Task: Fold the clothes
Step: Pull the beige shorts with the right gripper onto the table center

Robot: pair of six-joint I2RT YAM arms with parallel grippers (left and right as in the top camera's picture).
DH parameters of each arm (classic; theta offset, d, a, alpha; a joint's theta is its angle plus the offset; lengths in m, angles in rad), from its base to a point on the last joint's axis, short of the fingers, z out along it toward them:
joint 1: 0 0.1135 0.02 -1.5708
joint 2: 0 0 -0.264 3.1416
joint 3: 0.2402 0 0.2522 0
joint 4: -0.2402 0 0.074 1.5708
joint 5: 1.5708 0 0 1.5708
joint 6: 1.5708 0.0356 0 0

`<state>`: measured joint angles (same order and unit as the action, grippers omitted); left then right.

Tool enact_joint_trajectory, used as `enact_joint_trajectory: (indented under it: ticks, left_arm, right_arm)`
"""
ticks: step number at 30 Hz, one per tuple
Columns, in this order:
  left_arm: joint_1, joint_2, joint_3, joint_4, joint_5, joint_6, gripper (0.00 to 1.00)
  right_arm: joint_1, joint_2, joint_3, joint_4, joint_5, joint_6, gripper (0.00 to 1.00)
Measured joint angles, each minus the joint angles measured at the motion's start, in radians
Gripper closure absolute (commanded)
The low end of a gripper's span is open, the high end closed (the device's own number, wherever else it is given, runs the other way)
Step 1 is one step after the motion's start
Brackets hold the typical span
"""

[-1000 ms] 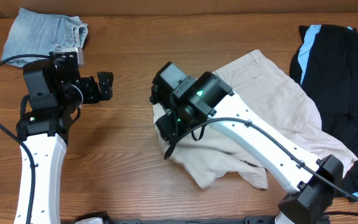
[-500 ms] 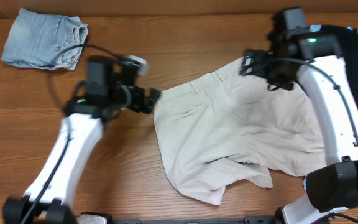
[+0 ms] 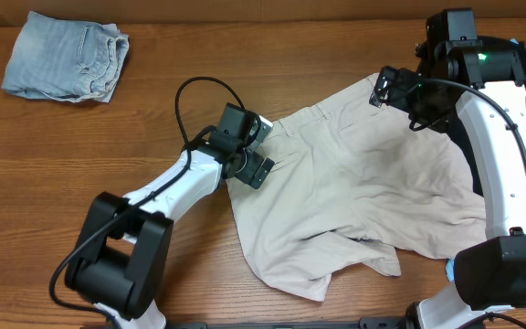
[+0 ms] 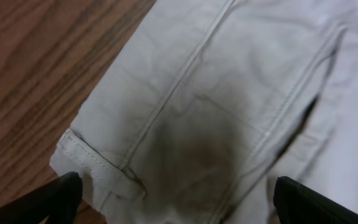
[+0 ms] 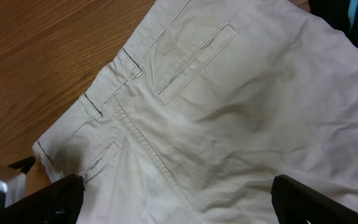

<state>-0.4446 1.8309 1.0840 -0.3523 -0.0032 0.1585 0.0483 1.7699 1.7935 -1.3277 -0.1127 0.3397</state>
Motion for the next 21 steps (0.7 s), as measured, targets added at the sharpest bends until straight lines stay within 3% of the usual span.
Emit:
enact_joint_trajectory:
  ticks: [7,12,16,21]
  left_arm:
    - [0.005,0.066,0.017,0.008,-0.099,-0.065,0.00]
    - [0.061,0.077,0.040,-0.037,-0.143,-0.217,0.00]
    - [0.237,0.077,0.060,-0.143,-0.151,-0.337,0.00]
    - [0.503,0.072,0.076,-0.275,-0.107,-0.378,0.00]
  right_arm:
    - [0.000,0.000,-0.001,0.006,0.000,0.000,0.00]
    - [0.000,0.000,-0.033,0.025,0.000,0.000,0.00]
    - [0.000,0.000,-0.083,0.055,-0.003,-0.001,0.00]
    - [0.000,0.006,-0.099,0.100,-0.045,0.000,0.00]
